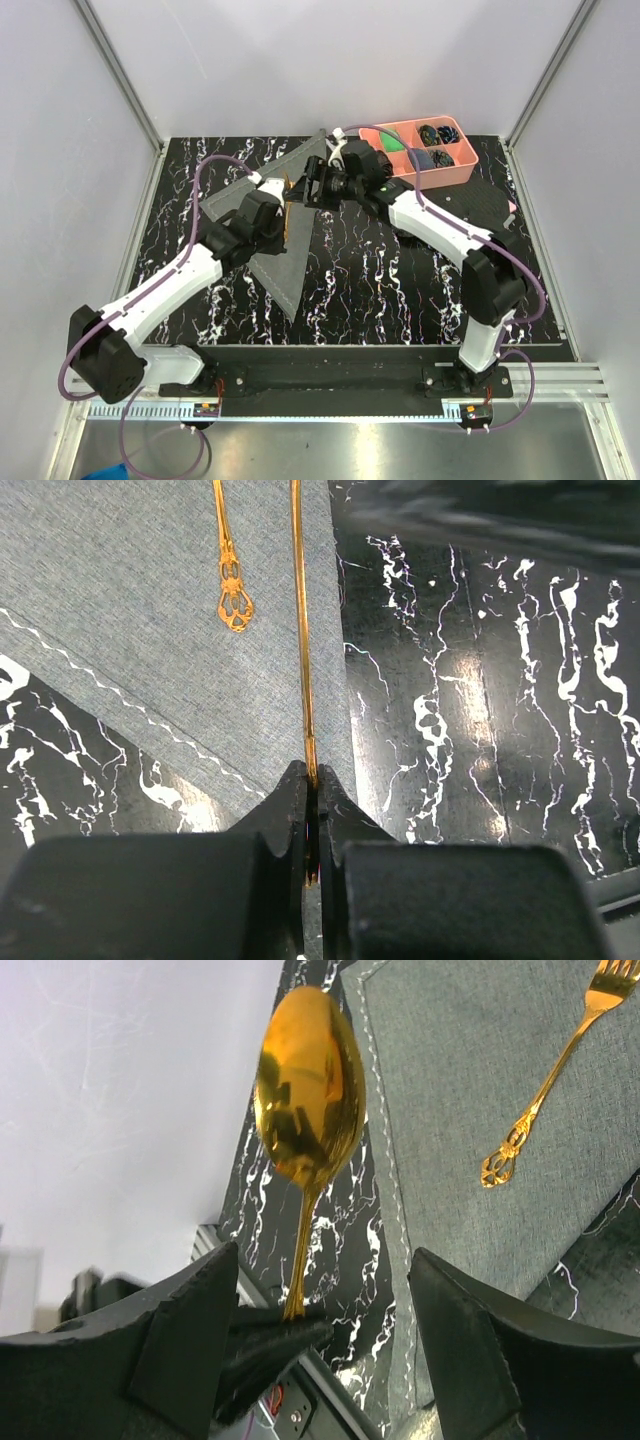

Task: Fold the napkin, place the utensils inside, and roll it up
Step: Pass the utensil from the right arm to the left, then pass the utensil from the left arm to the right

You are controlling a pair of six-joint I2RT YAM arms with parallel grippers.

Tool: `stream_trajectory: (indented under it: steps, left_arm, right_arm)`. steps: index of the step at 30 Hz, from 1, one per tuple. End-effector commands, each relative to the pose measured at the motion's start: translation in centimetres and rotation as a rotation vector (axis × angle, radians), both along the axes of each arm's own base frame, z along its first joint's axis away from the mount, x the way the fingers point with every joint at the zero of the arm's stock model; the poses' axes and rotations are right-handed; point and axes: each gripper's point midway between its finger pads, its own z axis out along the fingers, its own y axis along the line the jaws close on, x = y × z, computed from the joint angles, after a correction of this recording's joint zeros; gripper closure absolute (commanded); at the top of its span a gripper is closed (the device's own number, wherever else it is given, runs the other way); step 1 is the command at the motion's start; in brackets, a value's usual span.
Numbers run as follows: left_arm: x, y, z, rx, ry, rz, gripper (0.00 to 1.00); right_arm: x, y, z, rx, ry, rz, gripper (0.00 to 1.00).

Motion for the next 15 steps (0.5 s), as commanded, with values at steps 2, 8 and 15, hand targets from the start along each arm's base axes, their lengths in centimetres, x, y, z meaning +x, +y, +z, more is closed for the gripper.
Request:
stream_trajectory:
  steps: [2, 8, 15]
  left_arm:
    - [1.4, -0.8, 2.4, 0.037, -0.095, 0.012, 1.0]
    - [1.1, -2.7, 1.8, 0.078, -0.09, -0.045, 1.0]
    - [1.0, -3.1, 2.0, 0.11, -0.12, -0.075, 0.5]
  right_arm:
    - [0.6, 1.5, -1.2, -0.037, 0.028, -0.005, 0.24]
    - [0.1, 2.9, -2.6, -0.043, 0.058, 0.026, 0.37]
    - [0.2, 2.7, -4.6, -0.061, 0.095, 0.021, 0.93]
